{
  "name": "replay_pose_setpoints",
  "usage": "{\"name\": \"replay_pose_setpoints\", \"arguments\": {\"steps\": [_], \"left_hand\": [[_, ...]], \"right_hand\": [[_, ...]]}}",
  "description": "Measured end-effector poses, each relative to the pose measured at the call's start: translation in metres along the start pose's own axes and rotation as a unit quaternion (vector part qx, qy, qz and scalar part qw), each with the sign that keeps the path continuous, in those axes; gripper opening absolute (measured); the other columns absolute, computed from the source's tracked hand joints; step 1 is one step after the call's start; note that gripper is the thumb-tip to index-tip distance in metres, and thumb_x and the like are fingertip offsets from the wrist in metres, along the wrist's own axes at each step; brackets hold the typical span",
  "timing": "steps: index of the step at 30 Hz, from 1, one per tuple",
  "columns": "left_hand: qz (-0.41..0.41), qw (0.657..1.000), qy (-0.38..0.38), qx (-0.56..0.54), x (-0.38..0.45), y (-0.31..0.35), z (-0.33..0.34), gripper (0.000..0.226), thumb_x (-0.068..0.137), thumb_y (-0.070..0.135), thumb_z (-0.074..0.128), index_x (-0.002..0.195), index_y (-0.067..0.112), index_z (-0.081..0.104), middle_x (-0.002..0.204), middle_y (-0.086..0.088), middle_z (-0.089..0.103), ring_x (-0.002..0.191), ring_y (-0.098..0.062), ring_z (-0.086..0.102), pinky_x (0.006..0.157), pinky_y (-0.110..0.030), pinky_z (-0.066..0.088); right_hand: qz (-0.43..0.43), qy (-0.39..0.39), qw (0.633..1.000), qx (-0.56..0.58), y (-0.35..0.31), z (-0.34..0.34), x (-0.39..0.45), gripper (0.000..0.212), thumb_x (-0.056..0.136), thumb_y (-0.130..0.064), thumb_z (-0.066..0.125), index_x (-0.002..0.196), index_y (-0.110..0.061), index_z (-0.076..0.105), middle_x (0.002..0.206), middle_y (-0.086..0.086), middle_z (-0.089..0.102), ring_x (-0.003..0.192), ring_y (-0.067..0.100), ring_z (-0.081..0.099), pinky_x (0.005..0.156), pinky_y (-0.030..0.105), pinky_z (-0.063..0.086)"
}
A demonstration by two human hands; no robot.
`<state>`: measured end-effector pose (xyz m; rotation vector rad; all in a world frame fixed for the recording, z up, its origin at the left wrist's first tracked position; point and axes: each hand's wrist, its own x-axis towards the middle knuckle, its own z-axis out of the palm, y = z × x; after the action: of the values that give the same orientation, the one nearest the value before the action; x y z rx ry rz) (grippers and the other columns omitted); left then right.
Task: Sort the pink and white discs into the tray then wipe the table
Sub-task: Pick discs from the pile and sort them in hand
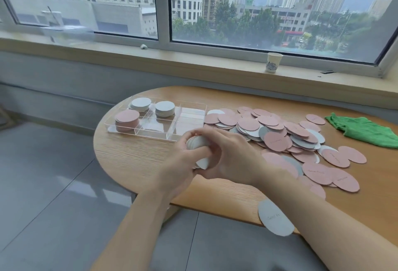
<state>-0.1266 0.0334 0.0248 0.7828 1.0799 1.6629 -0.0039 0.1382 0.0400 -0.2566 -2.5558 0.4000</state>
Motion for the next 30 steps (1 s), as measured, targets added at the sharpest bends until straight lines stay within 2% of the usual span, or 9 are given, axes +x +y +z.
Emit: {"name": "replay_pose_setpoints", "arguments": {"steps": [2,3,7,9,14,17,21,27,30], "left_hand": [[0.0,1.0,-0.001,-0.005,-0.001,0.006,-0.012,0.055,0.076,-0.002,0.07,0.13,0.005,0.06,0.096,-0.011,0.072,0.088,-0.024,0.071,0.061,-0.029,0.053],[0.002,1.0,0.002,-0.011,-0.002,0.009,-0.017,0.056,0.074,-0.004,0.068,0.13,0.004,0.06,0.096,-0.012,0.071,0.09,-0.026,0.071,0.062,-0.029,0.054],[0.017,0.999,0.024,-0.029,-0.002,0.017,-0.037,0.06,0.069,-0.007,0.065,0.128,-0.001,0.06,0.095,-0.017,0.067,0.089,-0.029,0.068,0.064,-0.03,0.055],[0.018,0.999,0.029,-0.036,-0.002,0.022,-0.047,0.064,0.068,-0.007,0.066,0.131,0.006,0.059,0.094,-0.016,0.068,0.086,-0.028,0.069,0.064,-0.032,0.056],[0.021,0.998,0.034,-0.045,0.005,0.031,-0.067,0.072,0.068,-0.007,0.069,0.136,0.013,0.055,0.092,-0.012,0.071,0.081,-0.025,0.071,0.06,-0.029,0.056],[0.022,0.997,0.051,-0.052,0.011,0.033,-0.077,0.073,0.068,-0.007,0.068,0.137,0.014,0.056,0.096,-0.013,0.071,0.085,-0.025,0.071,0.061,-0.029,0.056],[0.026,0.993,0.082,-0.077,0.022,0.036,-0.088,0.07,0.07,-0.004,0.068,0.136,0.016,0.058,0.103,-0.012,0.071,0.093,-0.027,0.069,0.066,-0.032,0.055],[0.033,0.991,0.078,-0.105,0.043,0.042,-0.1,0.063,0.079,0.002,0.074,0.138,0.012,0.056,0.108,-0.013,0.069,0.097,-0.025,0.07,0.067,-0.031,0.056],[0.046,0.991,0.086,-0.095,0.052,0.041,-0.108,0.066,0.082,0.014,0.081,0.141,0.014,0.054,0.12,-0.015,0.07,0.108,-0.028,0.07,0.085,-0.043,0.059]], "right_hand": [[-0.002,0.002,1.0,-0.005,-0.005,0.008,0.011,0.085,0.062,-0.035,0.091,0.138,-0.019,0.057,0.127,-0.006,0.066,0.108,0.007,0.06,0.09,0.001,0.034],[-0.005,-0.006,1.0,-0.001,-0.007,0.012,0.017,0.088,0.062,-0.035,0.092,0.141,-0.02,0.055,0.129,-0.007,0.065,0.109,0.005,0.058,0.09,0.0,0.032],[-0.032,-0.055,0.997,0.037,-0.012,0.026,0.041,0.094,0.068,-0.041,0.089,0.148,-0.021,0.045,0.138,-0.009,0.058,0.117,0.007,0.055,0.095,0.016,0.042],[-0.033,-0.056,0.997,0.035,-0.013,0.03,0.051,0.091,0.068,-0.042,0.089,0.147,-0.021,0.047,0.137,-0.008,0.059,0.114,0.003,0.055,0.093,0.014,0.041],[-0.034,-0.058,0.997,0.037,-0.012,0.041,0.072,0.086,0.065,-0.034,0.09,0.142,-0.023,0.053,0.125,-0.012,0.065,0.089,-0.026,0.045,0.08,0.0,0.033],[-0.039,-0.083,0.995,0.04,-0.009,0.047,0.086,0.086,0.064,-0.029,0.087,0.143,-0.026,0.051,0.121,-0.015,0.064,0.092,-0.017,0.049,0.08,0.003,0.036],[-0.063,-0.117,0.99,0.04,-0.002,0.057,0.11,0.088,0.068,-0.034,0.086,0.146,-0.026,0.045,0.131,-0.011,0.061,0.107,0.003,0.057,0.089,0.024,0.049],[-0.053,-0.12,0.989,0.07,0.012,0.062,0.137,0.083,0.062,-0.035,0.087,0.137,-0.035,0.051,0.116,-0.022,0.064,0.094,0.001,0.058,0.082,0.027,0.052],[-0.023,-0.111,0.989,0.092,0.022,0.056,0.152,0.078,0.06,-0.047,0.08,0.133,-0.031,0.058,0.112,-0.023,0.066,0.099,0.003,0.061,0.088,0.02,0.048]]}}
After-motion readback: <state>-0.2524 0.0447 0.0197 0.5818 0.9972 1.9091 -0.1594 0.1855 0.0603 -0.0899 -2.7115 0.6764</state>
